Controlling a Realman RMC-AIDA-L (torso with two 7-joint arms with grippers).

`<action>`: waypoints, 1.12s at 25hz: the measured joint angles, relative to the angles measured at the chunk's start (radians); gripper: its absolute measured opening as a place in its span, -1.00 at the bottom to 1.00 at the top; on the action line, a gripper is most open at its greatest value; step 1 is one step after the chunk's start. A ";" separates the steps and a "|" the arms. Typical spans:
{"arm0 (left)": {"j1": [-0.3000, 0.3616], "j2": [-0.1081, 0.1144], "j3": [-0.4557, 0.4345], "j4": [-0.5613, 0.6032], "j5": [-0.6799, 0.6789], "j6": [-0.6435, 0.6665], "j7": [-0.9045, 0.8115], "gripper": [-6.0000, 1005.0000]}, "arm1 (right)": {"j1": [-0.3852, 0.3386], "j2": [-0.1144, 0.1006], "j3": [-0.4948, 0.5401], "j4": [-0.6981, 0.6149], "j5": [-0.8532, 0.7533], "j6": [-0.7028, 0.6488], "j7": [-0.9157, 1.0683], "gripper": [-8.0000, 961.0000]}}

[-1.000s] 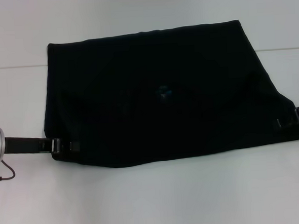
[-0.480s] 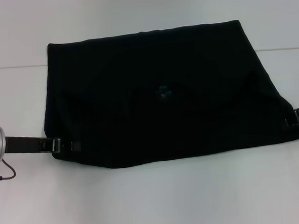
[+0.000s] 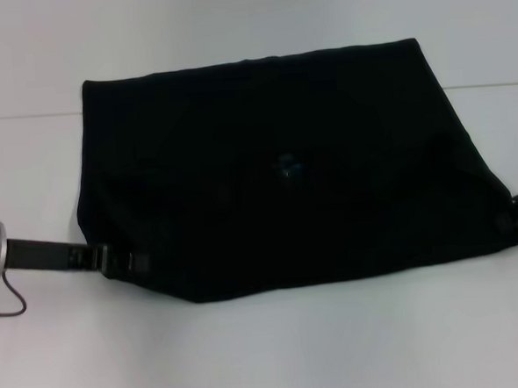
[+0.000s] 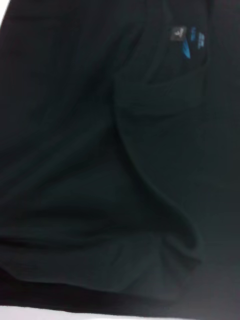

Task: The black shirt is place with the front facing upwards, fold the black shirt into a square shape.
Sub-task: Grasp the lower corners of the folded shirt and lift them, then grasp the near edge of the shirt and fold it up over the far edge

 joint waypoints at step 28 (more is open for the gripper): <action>-0.050 0.079 -0.300 -0.039 0.088 0.149 -0.192 -0.93 | -0.014 -0.070 0.381 0.071 0.155 -0.272 -0.092 -0.86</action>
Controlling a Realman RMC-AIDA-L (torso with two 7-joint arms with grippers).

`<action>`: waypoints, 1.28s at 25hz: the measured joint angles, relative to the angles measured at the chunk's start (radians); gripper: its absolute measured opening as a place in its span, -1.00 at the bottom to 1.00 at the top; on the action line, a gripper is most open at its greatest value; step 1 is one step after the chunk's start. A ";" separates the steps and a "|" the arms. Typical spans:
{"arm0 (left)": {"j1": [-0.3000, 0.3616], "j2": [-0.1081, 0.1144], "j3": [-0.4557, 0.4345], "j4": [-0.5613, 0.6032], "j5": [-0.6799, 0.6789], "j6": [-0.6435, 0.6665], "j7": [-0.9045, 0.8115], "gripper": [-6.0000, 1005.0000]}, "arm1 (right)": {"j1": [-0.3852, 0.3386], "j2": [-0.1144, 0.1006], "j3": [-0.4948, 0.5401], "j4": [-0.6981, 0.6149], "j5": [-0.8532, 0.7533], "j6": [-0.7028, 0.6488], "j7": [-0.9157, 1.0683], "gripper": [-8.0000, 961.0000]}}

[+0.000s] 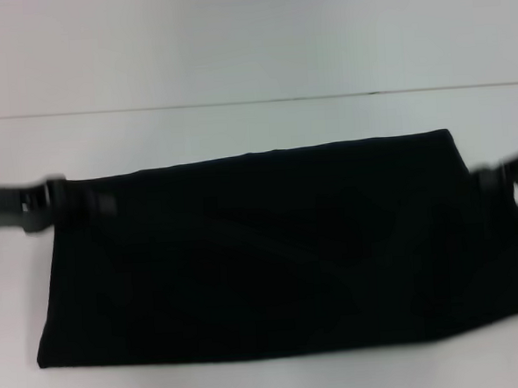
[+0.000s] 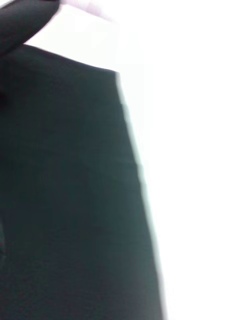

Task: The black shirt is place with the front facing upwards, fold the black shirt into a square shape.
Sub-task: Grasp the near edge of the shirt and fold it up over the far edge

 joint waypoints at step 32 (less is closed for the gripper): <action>-0.060 -0.245 -0.076 -0.014 -0.120 -0.851 0.117 -0.90 | 0.088 0.250 -0.058 0.203 0.380 1.055 -0.364 -0.81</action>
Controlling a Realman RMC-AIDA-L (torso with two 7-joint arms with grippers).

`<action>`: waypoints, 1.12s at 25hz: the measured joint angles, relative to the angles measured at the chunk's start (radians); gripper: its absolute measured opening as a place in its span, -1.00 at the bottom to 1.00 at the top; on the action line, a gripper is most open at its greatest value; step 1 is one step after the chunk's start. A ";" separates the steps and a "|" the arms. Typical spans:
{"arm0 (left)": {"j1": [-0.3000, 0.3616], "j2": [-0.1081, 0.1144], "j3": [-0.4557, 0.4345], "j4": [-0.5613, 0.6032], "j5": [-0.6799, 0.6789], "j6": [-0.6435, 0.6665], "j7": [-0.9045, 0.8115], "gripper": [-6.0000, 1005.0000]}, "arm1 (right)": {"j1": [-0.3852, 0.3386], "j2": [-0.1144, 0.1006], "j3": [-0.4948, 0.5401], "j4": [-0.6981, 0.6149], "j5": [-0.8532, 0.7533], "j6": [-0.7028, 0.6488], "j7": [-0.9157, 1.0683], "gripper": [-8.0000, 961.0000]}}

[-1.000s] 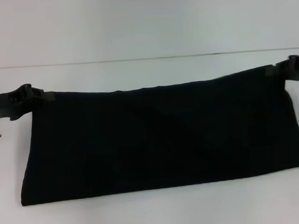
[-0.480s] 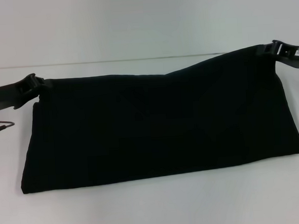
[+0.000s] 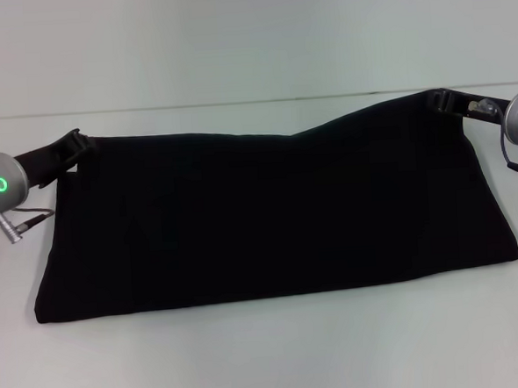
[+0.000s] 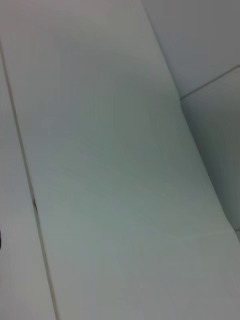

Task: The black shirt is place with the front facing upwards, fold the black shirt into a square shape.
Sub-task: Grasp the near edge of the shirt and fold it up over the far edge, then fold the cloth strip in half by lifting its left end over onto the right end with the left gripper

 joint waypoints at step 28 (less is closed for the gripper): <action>0.280 0.148 0.081 0.055 -0.193 0.745 -0.092 0.79 | -0.270 -0.026 -0.051 -0.073 0.167 -0.877 -0.816 0.61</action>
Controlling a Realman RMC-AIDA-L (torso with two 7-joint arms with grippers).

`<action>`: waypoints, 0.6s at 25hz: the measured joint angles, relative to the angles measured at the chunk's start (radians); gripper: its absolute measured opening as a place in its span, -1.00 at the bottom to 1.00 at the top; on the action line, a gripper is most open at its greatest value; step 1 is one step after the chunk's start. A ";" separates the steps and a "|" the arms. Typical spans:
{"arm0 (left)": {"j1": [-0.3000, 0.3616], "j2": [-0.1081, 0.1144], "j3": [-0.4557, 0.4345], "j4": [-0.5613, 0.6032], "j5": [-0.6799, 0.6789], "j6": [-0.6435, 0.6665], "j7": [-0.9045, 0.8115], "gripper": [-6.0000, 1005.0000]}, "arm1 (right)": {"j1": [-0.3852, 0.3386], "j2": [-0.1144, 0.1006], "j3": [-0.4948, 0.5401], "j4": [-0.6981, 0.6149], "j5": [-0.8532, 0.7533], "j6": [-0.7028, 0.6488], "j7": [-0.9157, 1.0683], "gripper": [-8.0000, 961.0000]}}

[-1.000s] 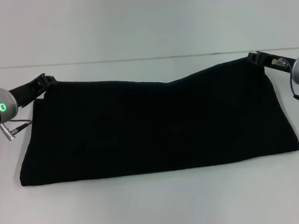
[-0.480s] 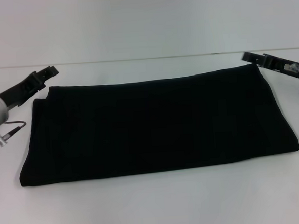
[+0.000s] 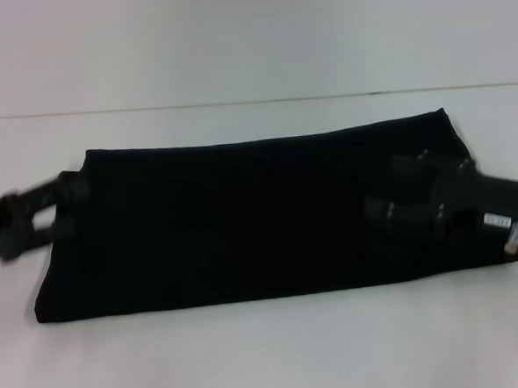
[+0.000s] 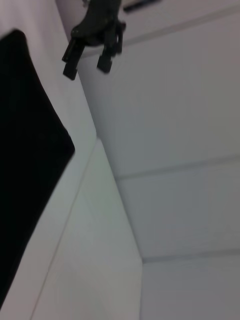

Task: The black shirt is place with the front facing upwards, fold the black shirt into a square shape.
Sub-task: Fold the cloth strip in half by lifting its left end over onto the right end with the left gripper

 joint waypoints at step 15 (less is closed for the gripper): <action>0.081 0.014 -0.020 0.091 0.264 0.101 -0.347 0.79 | -0.021 0.025 -0.191 0.026 -0.001 0.089 -0.098 0.97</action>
